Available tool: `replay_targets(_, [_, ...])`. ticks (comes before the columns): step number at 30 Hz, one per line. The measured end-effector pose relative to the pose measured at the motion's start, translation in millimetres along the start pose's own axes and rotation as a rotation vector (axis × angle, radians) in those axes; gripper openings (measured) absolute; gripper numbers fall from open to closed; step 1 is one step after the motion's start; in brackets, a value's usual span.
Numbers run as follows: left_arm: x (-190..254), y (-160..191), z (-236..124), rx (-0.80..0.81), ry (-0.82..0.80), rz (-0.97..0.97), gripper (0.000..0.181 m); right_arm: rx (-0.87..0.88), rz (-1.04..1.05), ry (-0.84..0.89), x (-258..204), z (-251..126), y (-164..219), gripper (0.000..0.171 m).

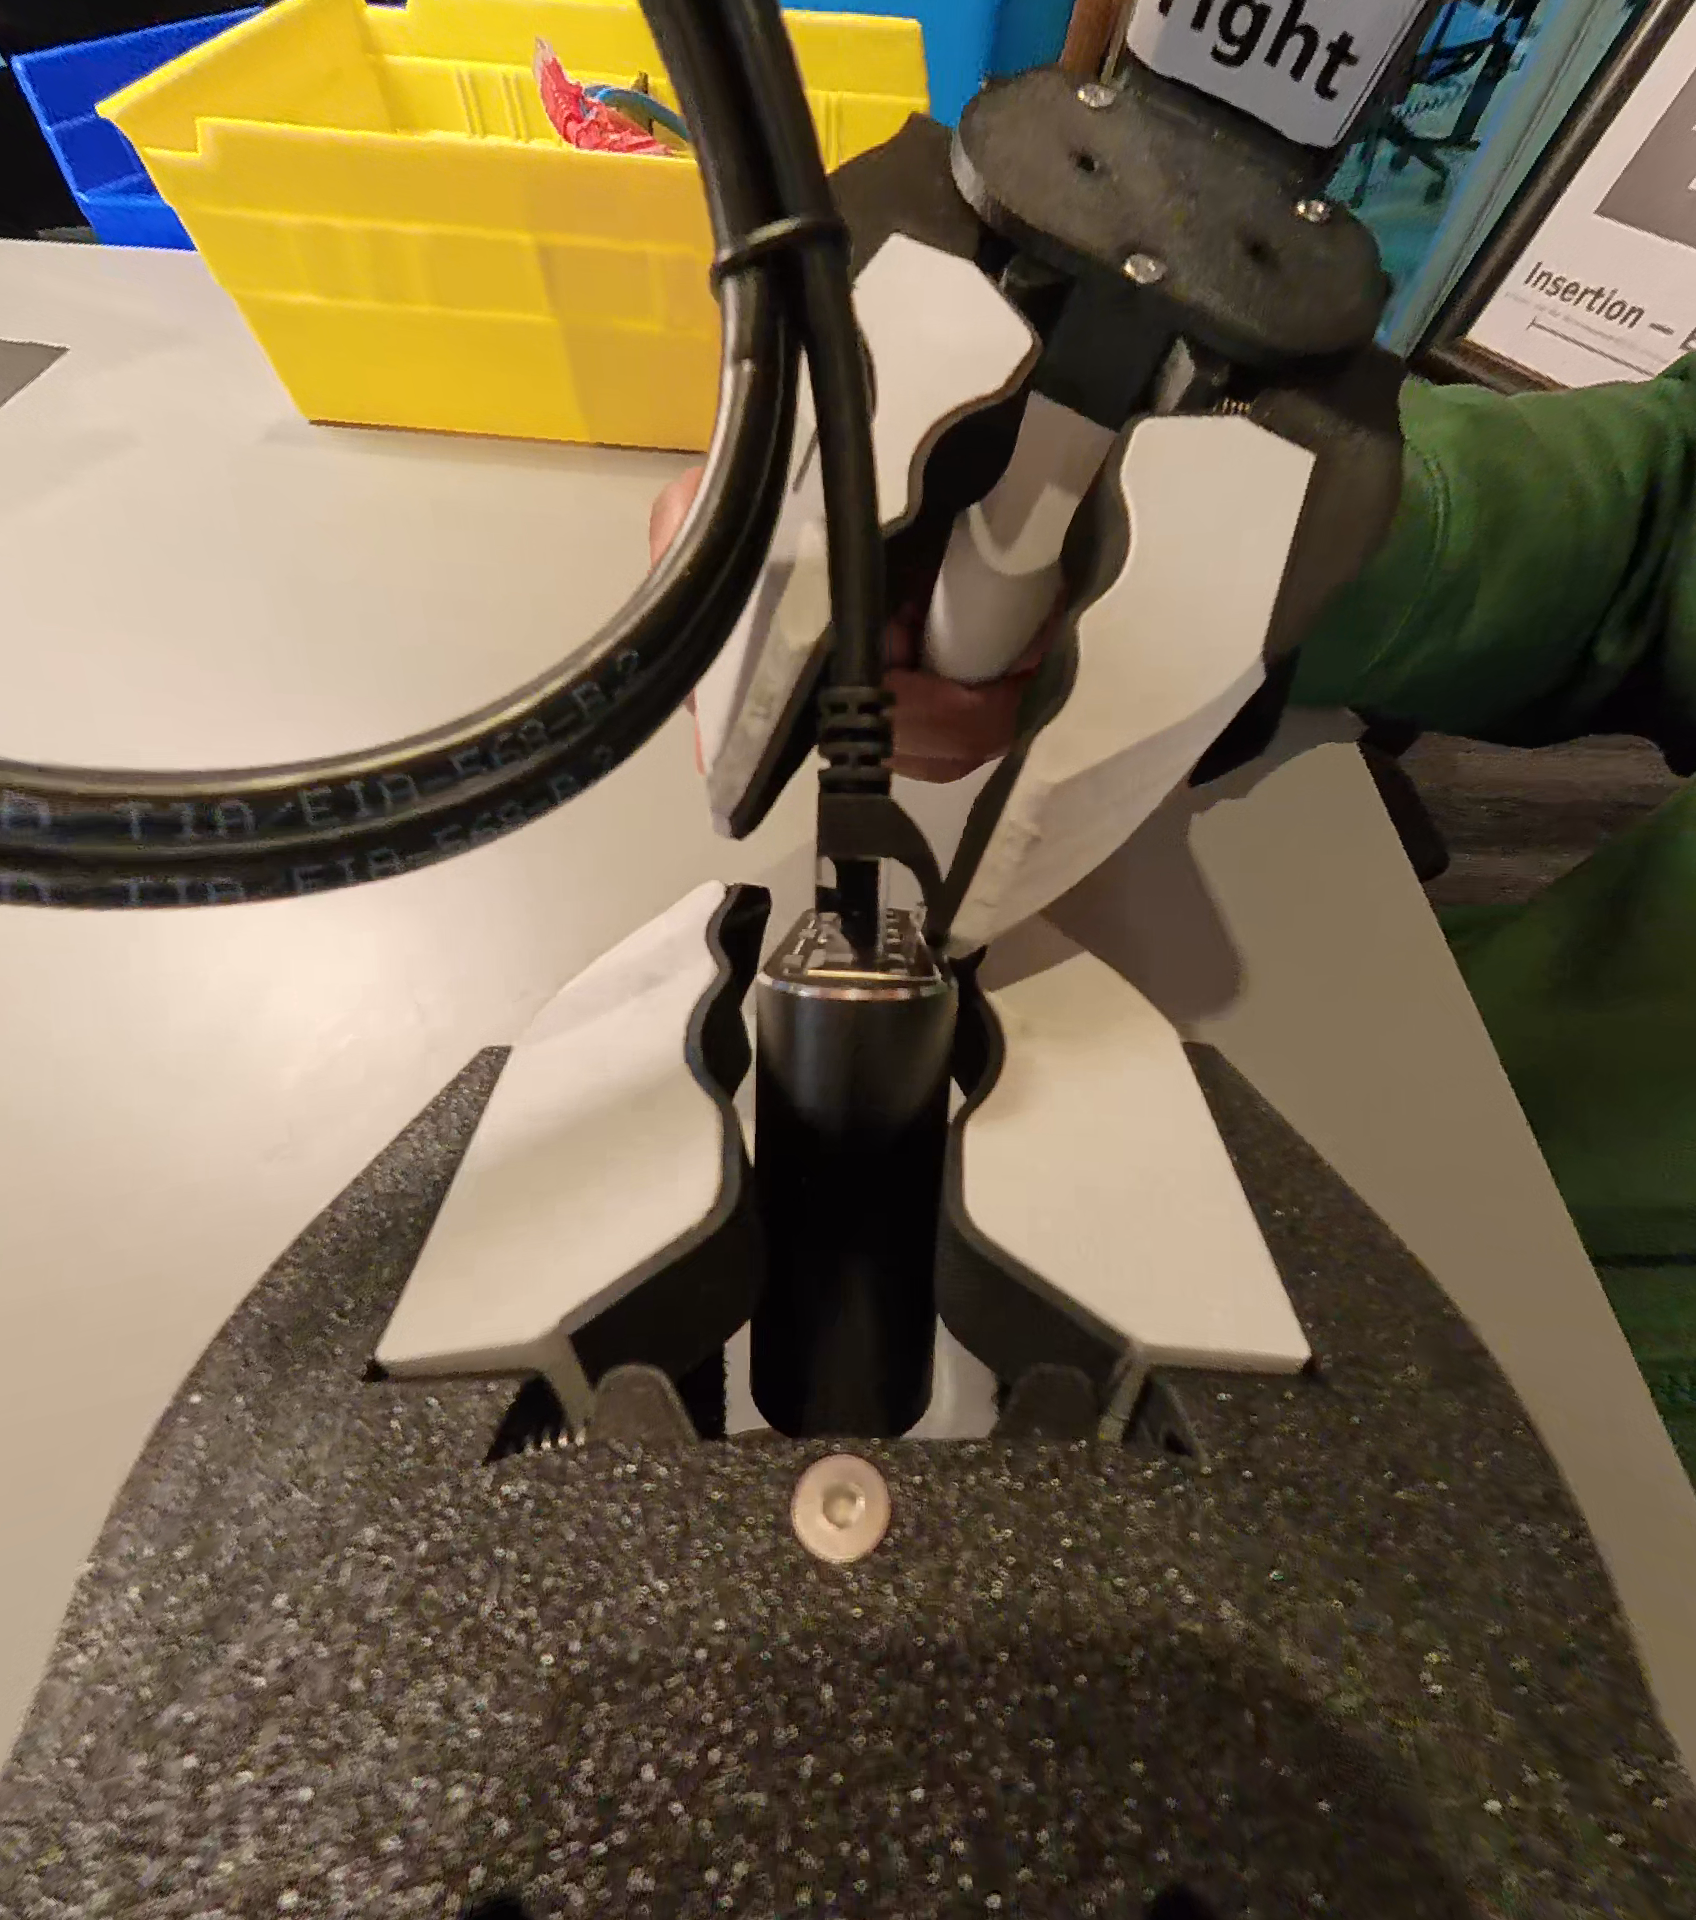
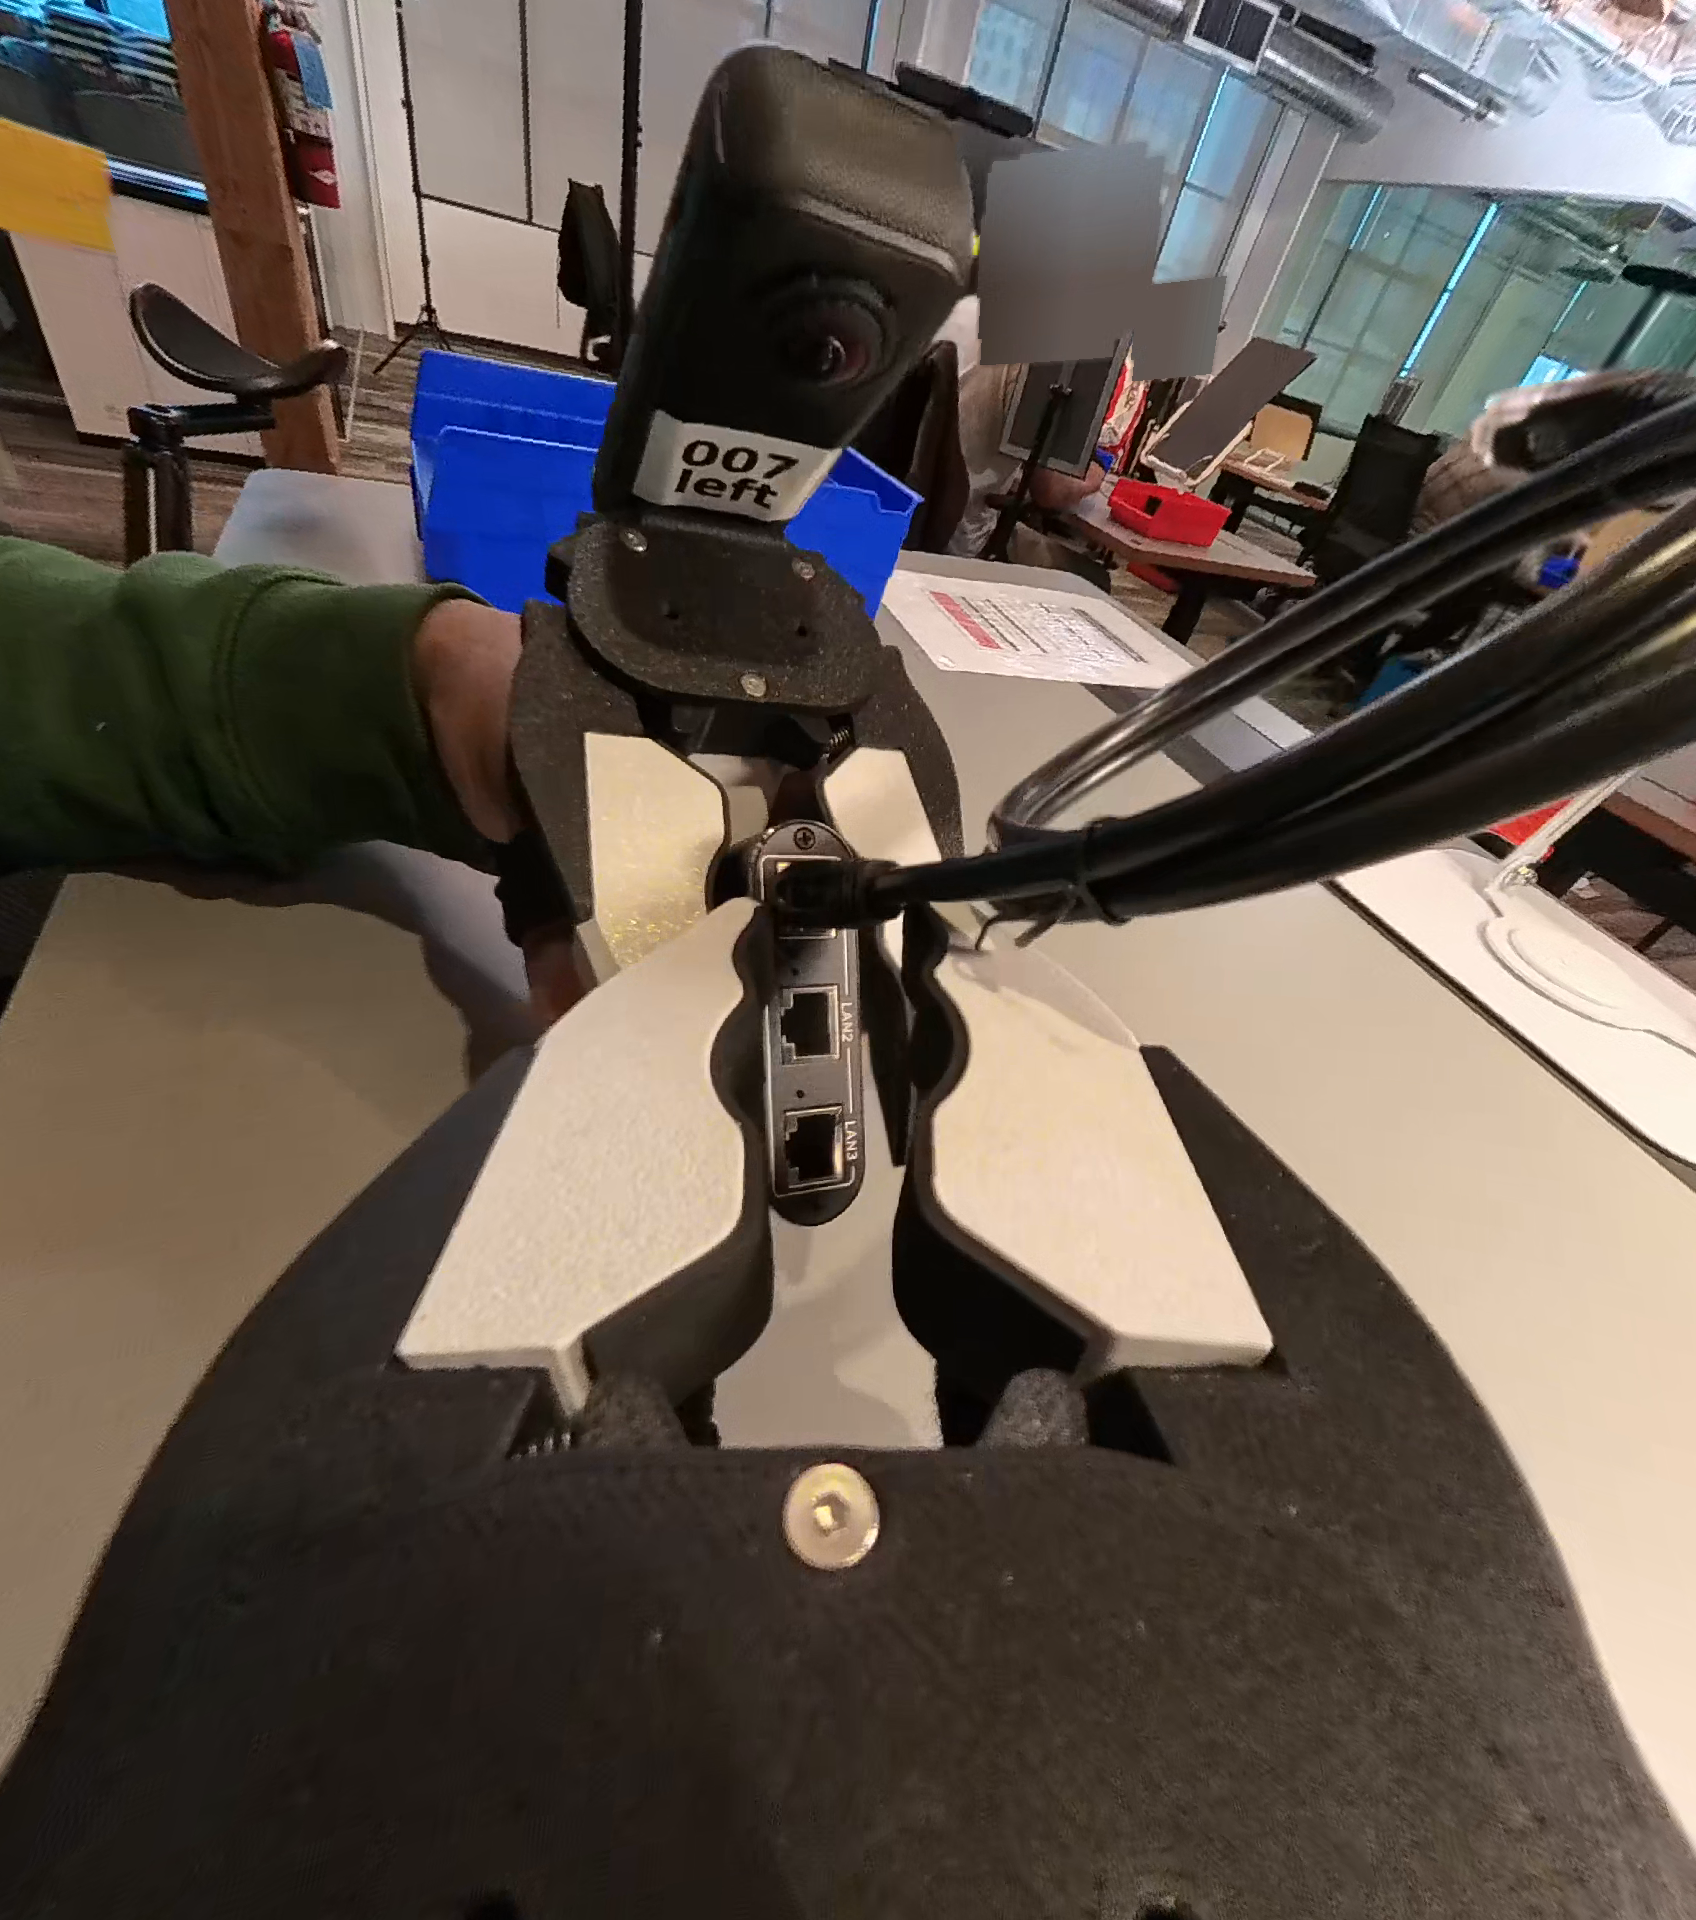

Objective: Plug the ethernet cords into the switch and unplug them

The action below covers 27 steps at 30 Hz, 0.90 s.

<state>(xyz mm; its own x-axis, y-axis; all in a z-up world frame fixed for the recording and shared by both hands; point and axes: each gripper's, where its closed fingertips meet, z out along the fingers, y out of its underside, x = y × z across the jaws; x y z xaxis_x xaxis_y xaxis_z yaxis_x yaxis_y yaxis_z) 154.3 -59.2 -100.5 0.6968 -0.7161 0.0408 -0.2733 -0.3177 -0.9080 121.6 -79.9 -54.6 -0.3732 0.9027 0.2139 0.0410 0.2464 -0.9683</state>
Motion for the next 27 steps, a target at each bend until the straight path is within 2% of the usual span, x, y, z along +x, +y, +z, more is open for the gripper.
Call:
replay_targets(15, [-2, -2, 1, 0.006, -0.041, 0.076, 0.037, 0.012, 0.022, 0.007, 1, -3, -7, 0.026])
replay_targets(27, [-9, 9, 7, -0.058, -0.101, 0.099, 0.036, -0.03, -0.129, 0.062, 0, -1, -1, 0.024])
